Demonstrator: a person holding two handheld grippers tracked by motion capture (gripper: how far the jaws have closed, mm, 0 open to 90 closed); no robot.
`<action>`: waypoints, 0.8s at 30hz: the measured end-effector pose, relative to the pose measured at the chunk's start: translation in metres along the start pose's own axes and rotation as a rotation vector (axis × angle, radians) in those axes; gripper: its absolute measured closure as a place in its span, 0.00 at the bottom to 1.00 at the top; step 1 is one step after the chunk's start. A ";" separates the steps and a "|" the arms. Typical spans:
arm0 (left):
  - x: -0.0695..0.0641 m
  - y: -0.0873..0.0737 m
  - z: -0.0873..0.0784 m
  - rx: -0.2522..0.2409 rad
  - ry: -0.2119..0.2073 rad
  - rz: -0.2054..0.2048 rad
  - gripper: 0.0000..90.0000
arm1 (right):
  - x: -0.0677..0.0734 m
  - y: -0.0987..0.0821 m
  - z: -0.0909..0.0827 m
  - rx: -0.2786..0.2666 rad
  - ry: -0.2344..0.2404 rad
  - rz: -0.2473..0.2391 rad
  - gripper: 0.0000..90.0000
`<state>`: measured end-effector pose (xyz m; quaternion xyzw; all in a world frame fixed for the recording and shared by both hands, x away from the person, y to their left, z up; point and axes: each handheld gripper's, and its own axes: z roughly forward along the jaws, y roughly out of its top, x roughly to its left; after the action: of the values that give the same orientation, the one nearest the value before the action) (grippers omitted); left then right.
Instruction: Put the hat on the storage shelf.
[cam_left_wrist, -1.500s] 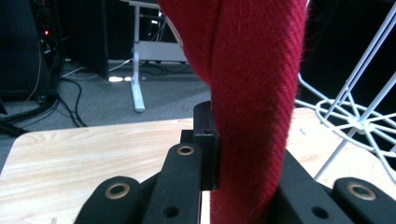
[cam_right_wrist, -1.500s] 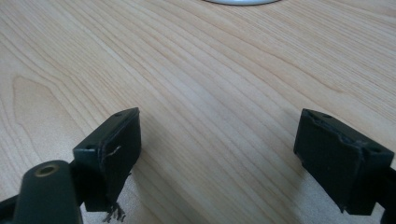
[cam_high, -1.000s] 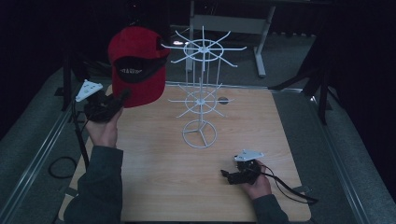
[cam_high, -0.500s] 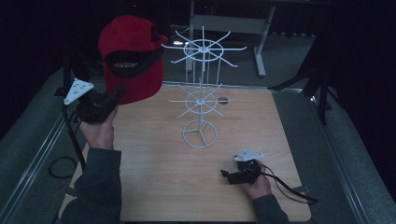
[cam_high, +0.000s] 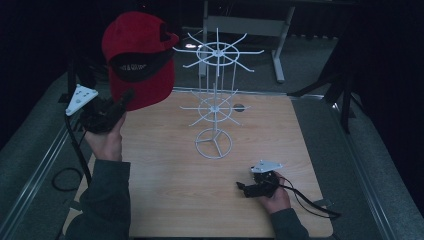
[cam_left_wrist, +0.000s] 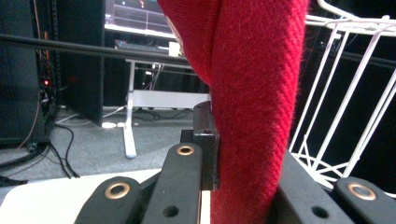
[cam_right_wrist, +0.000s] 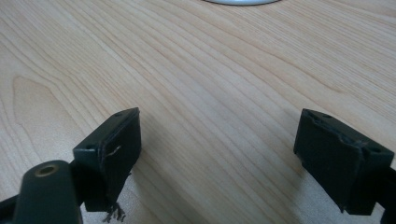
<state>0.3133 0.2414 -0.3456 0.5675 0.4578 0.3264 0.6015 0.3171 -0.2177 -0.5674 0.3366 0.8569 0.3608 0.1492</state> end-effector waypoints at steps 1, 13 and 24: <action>-0.001 0.000 0.000 -0.005 -0.001 -0.001 0.95 | 0.000 0.000 0.000 0.000 0.000 0.000 0.16; -0.010 0.005 -0.005 -0.029 -0.032 0.028 0.95 | 0.000 0.000 0.000 0.001 0.002 0.004 0.16; -0.014 0.005 -0.008 -0.033 -0.059 0.039 0.95 | 0.000 0.000 0.000 0.001 0.002 0.004 0.16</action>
<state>0.3015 0.2325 -0.3373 0.5755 0.4232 0.3286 0.6178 0.3174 -0.2174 -0.5674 0.3379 0.8565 0.3611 0.1475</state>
